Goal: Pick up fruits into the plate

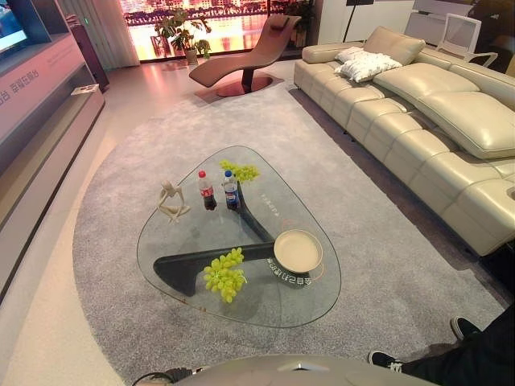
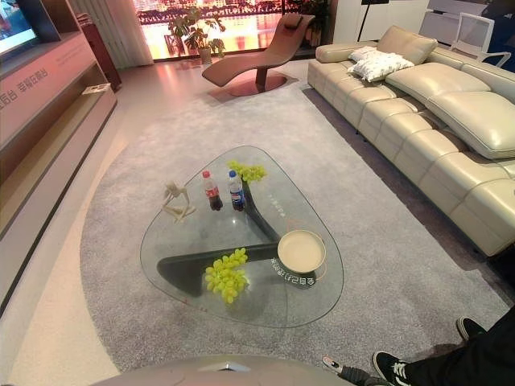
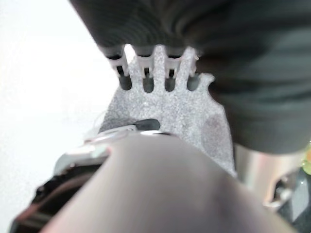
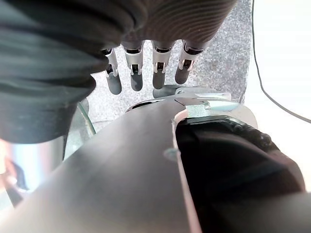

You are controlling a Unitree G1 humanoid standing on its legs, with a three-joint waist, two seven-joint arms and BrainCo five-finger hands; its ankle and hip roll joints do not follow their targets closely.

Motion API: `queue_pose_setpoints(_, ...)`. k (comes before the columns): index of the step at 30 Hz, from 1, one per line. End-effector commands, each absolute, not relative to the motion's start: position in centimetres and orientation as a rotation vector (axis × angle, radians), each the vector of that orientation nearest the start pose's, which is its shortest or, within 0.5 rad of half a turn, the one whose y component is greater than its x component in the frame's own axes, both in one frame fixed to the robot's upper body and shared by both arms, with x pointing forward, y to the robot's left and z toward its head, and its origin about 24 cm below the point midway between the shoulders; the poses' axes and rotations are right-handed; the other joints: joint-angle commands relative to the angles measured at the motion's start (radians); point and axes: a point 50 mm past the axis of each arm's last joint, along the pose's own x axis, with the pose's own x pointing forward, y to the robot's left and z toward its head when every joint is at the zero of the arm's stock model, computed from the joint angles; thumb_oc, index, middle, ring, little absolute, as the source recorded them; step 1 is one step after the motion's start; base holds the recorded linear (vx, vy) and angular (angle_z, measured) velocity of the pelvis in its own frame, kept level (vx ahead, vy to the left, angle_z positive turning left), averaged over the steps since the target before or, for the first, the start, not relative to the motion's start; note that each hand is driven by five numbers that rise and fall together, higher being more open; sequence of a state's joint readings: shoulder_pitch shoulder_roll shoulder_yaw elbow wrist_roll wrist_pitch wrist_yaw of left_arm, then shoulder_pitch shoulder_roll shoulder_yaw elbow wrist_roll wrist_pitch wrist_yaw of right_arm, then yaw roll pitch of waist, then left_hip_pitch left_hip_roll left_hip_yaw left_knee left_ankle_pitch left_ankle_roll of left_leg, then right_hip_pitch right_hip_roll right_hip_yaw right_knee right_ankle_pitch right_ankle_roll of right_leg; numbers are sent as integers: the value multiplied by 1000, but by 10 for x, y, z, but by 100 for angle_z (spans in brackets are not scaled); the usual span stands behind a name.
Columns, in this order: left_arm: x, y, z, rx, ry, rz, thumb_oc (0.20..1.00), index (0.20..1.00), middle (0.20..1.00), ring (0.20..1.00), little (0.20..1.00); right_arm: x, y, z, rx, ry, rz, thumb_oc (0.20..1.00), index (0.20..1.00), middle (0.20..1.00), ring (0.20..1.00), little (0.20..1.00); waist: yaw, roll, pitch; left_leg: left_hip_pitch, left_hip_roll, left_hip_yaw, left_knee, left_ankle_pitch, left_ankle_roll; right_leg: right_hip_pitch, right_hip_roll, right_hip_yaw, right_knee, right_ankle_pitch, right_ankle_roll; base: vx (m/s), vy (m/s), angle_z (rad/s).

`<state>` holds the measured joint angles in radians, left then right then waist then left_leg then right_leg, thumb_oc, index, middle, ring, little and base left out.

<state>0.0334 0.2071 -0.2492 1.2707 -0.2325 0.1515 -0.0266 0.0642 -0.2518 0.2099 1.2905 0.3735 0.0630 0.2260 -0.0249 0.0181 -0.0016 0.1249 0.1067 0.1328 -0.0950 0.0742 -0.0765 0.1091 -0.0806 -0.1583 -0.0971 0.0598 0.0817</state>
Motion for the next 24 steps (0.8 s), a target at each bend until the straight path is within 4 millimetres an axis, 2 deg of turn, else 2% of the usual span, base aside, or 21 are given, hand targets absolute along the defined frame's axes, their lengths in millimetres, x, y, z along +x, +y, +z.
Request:
queue_pose_setpoints(1, 64, 211, -173, 176, 1459, 20, 1000, 1000, 1000, 1000, 1000, 79, -194, -171, 202, 1313, 7, 1000, 1000, 1000, 1000, 1000, 5, -32, 77, 49, -89, -5, 8, -74, 61, 40, 3, 1, 27, 1, 6, 0, 0, 0)
queue_pose_setpoints(16, 68, 218, -171, 275, 1431, 37, 1000, 1000, 1000, 1000, 1000, 80, -195, -171, 204, 1319, 18, 1000, 1000, 1000, 1000, 1000, 0, -37, 85, 43, -86, 6, 8, -73, 61, 32, 7, 10, 27, 2, 5, 0, 0, 0)
queue_pose_setpoints(19, 75, 220, -170, 329, 1398, 17, 1000, 1000, 1000, 1000, 1000, 84, -196, -170, 199, 1314, 21, 1000, 1000, 1000, 1000, 1000, -3, -35, 94, 38, -84, 10, 8, -69, 61, 23, 7, 12, 30, 4, 5, 0, 0, 0)
queue_pose_setpoints(24, 100, 224, -163, 402, 1278, -5, 1000, 1000, 1000, 1000, 1000, 93, -204, -166, 193, 1297, 19, 1000, 1000, 1000, 1000, 1000, -12, -28, 116, 24, -82, 17, 8, -65, 60, 6, 9, 22, 29, 8, 5, 0, 0, -2)
